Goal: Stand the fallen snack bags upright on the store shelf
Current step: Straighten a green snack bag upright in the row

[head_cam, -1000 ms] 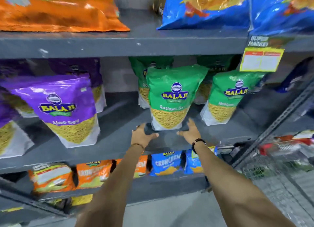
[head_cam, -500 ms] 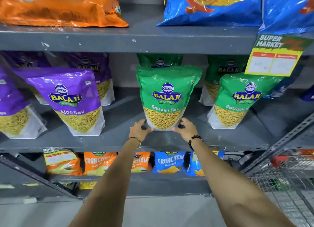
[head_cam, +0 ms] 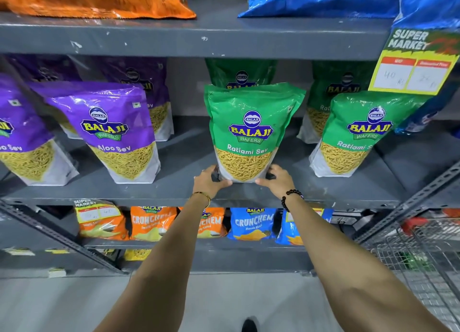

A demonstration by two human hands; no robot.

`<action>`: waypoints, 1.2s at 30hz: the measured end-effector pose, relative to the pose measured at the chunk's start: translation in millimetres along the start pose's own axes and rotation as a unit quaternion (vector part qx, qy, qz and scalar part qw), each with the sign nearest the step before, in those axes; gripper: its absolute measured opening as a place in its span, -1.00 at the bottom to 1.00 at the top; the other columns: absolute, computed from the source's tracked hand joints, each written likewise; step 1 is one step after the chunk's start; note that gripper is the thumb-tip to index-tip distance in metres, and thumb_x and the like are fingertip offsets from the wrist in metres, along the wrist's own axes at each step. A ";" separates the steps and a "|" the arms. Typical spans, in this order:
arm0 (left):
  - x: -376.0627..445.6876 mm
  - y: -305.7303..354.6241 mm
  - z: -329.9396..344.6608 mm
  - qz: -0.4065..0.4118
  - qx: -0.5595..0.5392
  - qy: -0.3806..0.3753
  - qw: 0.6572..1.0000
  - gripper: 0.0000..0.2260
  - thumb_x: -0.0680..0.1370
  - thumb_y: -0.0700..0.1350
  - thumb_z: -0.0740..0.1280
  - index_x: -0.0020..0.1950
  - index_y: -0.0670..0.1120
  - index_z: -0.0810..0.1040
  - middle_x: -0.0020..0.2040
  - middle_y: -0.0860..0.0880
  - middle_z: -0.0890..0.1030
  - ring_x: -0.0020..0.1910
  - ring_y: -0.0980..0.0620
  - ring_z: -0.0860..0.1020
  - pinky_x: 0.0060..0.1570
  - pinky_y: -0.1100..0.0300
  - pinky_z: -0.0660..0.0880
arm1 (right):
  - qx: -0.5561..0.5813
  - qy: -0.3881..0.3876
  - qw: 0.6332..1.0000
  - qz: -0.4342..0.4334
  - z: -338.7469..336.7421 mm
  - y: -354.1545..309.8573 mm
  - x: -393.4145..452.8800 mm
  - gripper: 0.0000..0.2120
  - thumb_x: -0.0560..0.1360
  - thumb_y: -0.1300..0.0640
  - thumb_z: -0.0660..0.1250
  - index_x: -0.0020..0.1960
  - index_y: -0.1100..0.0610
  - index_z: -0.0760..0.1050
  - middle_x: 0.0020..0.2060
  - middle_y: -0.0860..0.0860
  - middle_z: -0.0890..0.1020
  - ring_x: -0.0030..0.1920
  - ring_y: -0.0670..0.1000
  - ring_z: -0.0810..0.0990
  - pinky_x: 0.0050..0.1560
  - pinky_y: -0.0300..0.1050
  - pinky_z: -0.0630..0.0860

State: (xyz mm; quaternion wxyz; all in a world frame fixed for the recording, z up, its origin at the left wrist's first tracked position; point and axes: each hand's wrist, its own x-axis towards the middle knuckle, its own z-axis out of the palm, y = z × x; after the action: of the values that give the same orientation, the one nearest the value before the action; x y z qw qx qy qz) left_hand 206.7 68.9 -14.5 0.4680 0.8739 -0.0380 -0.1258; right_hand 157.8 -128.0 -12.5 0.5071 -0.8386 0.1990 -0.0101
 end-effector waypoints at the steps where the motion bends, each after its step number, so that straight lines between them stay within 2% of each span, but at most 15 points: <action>1: 0.5 -0.3 0.7 0.000 0.005 -0.003 1.000 -0.53 0.43 -0.04 0.44 0.30 -0.12 0.45 0.29 -0.17 0.53 0.29 -0.21 0.45 0.41 -0.21 0.23 | 0.002 -0.002 1.000 0.002 0.4 0.2 0.3 -0.53 0.33 0.18 0.50 0.21 0.20 0.49 0.20 0.13 0.60 0.20 0.12 0.55 0.16 -0.09 0.45; 4: 1.3 -2.4 2.8 0.004 0.008 -0.001 1.000 -0.56 0.44 -0.03 0.42 0.29 -0.11 0.47 0.26 -0.18 0.56 0.28 -0.21 0.45 0.41 -0.22 0.22 | 0.012 -0.005 1.000 0.006 2.4 -0.1 1.9 -0.50 0.33 0.18 0.51 0.23 0.17 0.48 0.22 0.12 0.59 0.24 0.13 0.53 0.27 0.01 0.45; 14: 2.4 -3.8 5.0 -0.005 -0.001 0.006 1.000 -0.57 0.46 -0.03 0.40 0.29 -0.12 0.46 0.29 -0.17 0.54 0.32 -0.20 0.43 0.43 -0.22 0.21 | 0.006 0.005 1.000 0.015 4.2 -2.1 3.3 -0.51 0.33 0.16 0.51 0.21 0.18 0.49 0.22 0.12 0.60 0.24 0.13 0.53 0.28 0.04 0.45; 21: 1.5 -2.9 5.4 -0.011 -0.004 0.014 1.000 -0.58 0.48 -0.04 0.38 0.30 -0.12 0.46 0.30 -0.18 0.54 0.28 -0.22 0.46 0.41 -0.24 0.25 | 0.001 0.006 1.000 0.020 6.2 -3.6 4.9 -0.52 0.32 0.15 0.51 0.20 0.17 0.50 0.19 0.12 0.61 0.21 0.13 0.55 0.25 0.00 0.48; 26: 1.1 -3.2 5.3 -0.012 -0.002 0.012 1.000 -0.58 0.48 -0.04 0.38 0.30 -0.12 0.46 0.30 -0.17 0.54 0.28 -0.22 0.47 0.41 -0.24 0.25 | -0.002 0.011 1.000 0.025 5.7 -3.5 4.0 -0.53 0.30 0.14 0.53 0.16 0.19 0.52 0.16 0.13 0.63 0.15 0.11 0.59 0.11 -0.13 0.47; 33: -2.0 -1.2 3.0 -0.021 -0.007 0.006 1.000 -0.56 0.47 -0.06 0.39 0.31 -0.14 0.44 0.32 -0.17 0.52 0.30 -0.20 0.45 0.41 -0.22 0.26 | -0.013 0.008 0.999 0.031 4.0 -5.8 2.5 -0.49 0.28 0.13 0.54 0.19 0.20 0.51 0.18 0.14 0.62 0.19 0.13 0.57 0.18 -0.08 0.47; 36: -3.7 0.4 2.1 -0.019 -0.012 0.006 1.000 -0.56 0.47 -0.07 0.39 0.31 -0.15 0.43 0.32 -0.16 0.52 0.30 -0.19 0.46 0.39 -0.19 0.31 | -0.010 0.006 0.999 0.032 3.4 -6.4 1.6 -0.50 0.29 0.15 0.54 0.19 0.20 0.51 0.17 0.13 0.62 0.17 0.11 0.58 0.11 -0.16 0.45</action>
State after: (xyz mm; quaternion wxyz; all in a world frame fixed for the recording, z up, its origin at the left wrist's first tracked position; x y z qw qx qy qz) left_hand 202.7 67.7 -14.6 0.4760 0.8696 -0.0170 -0.1304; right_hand 162.1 -123.1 -8.9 0.4975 -0.8367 0.2290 0.0034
